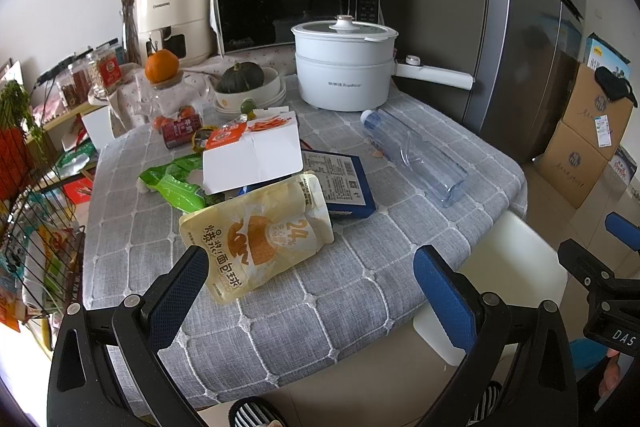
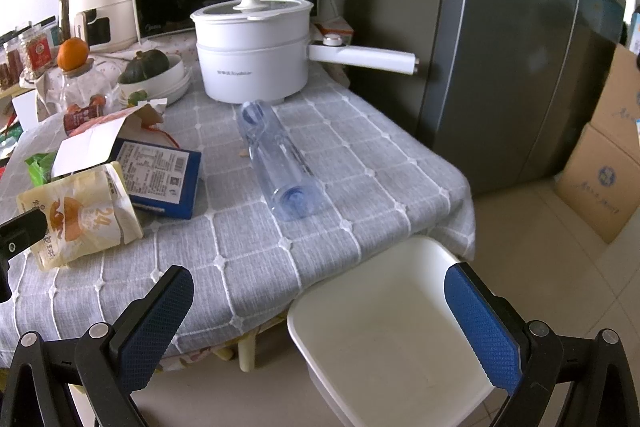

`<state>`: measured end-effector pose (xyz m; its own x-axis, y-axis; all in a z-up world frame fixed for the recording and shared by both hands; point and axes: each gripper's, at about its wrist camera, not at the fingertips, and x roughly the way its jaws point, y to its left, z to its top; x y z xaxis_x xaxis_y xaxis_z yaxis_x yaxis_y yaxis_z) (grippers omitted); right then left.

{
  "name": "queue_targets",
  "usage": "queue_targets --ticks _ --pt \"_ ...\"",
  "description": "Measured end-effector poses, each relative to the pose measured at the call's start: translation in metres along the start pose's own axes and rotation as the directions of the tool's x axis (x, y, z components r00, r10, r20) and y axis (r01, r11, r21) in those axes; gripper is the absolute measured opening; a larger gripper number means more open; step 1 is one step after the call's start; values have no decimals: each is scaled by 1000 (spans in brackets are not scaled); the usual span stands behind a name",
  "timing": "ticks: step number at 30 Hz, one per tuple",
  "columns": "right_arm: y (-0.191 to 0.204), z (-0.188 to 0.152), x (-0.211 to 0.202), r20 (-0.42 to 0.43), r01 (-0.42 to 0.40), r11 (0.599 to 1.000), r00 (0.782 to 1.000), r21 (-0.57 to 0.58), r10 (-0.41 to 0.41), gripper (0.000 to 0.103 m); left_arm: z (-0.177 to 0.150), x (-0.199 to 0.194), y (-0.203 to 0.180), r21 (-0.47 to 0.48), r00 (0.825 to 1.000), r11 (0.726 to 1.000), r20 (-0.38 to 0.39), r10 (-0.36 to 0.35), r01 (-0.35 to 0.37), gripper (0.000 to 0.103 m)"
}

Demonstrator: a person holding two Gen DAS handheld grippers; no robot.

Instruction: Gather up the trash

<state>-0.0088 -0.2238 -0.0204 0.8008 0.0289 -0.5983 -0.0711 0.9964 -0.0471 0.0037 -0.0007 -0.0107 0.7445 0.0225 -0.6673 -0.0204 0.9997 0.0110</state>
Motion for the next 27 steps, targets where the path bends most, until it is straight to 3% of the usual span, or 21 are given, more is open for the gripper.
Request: queue_targets --ticks 9,13,16,19,25,27 --pt "-2 -1 6 -20 36 999 999 -21 -36 103 5 11 12 2 999 1000 -46 -1 1 103" --pt "-5 15 6 -22 67 997 997 -31 -68 103 20 23 24 -7 994 999 -101 -45 44 103" --pt "-15 35 11 -55 30 1000 998 9 -29 103 32 44 37 -44 973 991 -186 -136 130 103" --pt "-20 54 23 -85 -10 999 996 35 13 103 43 65 44 -71 952 984 -248 -179 166 103" --pt "-28 67 67 -156 -85 994 983 70 95 103 76 105 44 -61 949 993 -291 -116 103 103" --pt "-28 59 86 -226 -116 989 965 91 134 103 95 119 40 -37 949 997 -305 -81 73 103"
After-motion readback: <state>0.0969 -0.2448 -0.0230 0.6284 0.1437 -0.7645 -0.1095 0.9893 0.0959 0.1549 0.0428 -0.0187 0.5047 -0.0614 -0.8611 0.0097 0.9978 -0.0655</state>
